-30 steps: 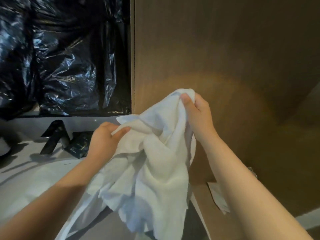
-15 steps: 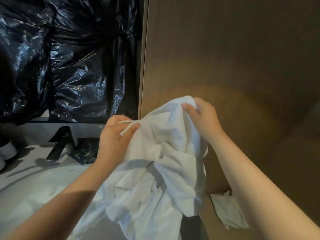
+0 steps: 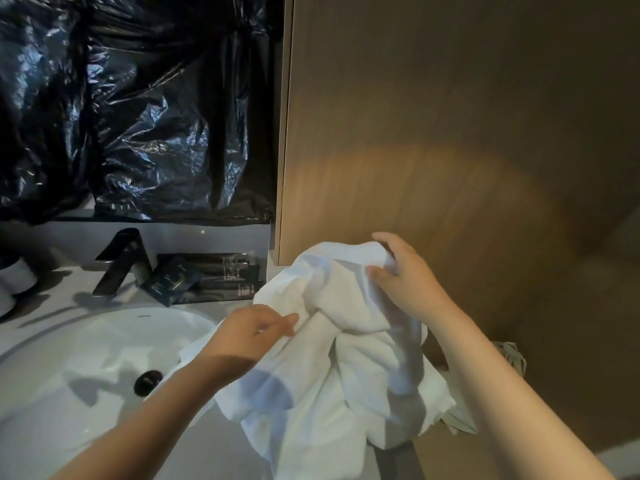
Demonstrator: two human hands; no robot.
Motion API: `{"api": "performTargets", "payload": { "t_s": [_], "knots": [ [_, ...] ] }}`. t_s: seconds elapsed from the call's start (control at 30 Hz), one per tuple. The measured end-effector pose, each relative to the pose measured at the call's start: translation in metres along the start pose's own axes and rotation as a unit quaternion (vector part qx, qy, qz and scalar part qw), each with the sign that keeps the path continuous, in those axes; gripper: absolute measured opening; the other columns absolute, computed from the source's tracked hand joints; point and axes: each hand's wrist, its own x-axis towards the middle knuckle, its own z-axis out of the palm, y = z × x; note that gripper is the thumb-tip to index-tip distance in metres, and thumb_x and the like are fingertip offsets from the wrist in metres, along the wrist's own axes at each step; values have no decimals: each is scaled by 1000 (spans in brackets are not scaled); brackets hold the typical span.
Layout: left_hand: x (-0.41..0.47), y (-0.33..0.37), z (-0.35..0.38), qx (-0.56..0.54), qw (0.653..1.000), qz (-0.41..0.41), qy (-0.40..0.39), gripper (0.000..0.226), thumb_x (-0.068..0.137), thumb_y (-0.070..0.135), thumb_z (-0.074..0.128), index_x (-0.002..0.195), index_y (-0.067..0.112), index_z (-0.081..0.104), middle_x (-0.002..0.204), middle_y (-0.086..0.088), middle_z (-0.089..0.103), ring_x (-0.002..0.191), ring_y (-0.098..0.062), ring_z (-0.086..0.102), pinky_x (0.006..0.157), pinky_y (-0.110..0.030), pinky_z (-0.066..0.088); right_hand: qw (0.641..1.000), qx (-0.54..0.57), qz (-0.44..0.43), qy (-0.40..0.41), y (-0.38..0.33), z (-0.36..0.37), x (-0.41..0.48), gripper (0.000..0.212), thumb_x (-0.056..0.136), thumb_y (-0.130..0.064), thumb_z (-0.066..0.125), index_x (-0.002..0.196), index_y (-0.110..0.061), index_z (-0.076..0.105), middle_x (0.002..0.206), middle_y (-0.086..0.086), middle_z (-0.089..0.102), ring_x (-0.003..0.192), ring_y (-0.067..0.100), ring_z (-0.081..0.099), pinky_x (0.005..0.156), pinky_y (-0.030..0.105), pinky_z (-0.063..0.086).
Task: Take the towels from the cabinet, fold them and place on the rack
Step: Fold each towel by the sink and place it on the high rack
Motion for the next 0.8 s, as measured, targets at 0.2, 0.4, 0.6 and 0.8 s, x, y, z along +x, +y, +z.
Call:
{"api": "performTargets", "payload": {
  "t_s": [0.2, 0.4, 0.6, 0.8],
  "knots": [
    [7, 10, -16, 25, 990, 30, 137, 20, 90, 41, 59, 77, 27, 66, 92, 14, 61, 90, -2, 55, 75, -11, 40, 997, -31, -69, 32, -23, 6, -7, 56, 93, -33, 63, 144, -24, 42, 145, -1, 41, 132, 17, 41, 103, 31, 40],
    [24, 13, -15, -9, 995, -9, 98, 27, 90, 41, 63, 112, 26, 60, 116, 5, 57, 94, -9, 62, 77, -22, 47, 998, -50, 35, -33, -39, 17, 11, 62, 95, -42, 60, 146, -11, 43, 132, 8, 58, 124, 24, 53, 98, 32, 42],
    [45, 16, -18, -6, 995, 27, 99, 33, 91, 39, 62, 120, 24, 60, 115, 7, 57, 97, -9, 60, 79, -22, 46, 994, 31, 37, -103, -16, 16, -12, 39, 79, -43, 78, 59, -19, 55, 59, -9, 42, 57, 9, 38, 59, 26, 32],
    [57, 12, -14, 44, 995, 79, 49, 42, 90, 42, 61, 130, 29, 56, 118, 18, 49, 100, -4, 50, 88, -20, 39, 986, 128, 35, -105, 5, 10, -33, 25, 86, -15, 73, 62, -17, 67, 58, -11, 52, 48, 2, 39, 49, 16, 31]
  ]
}}
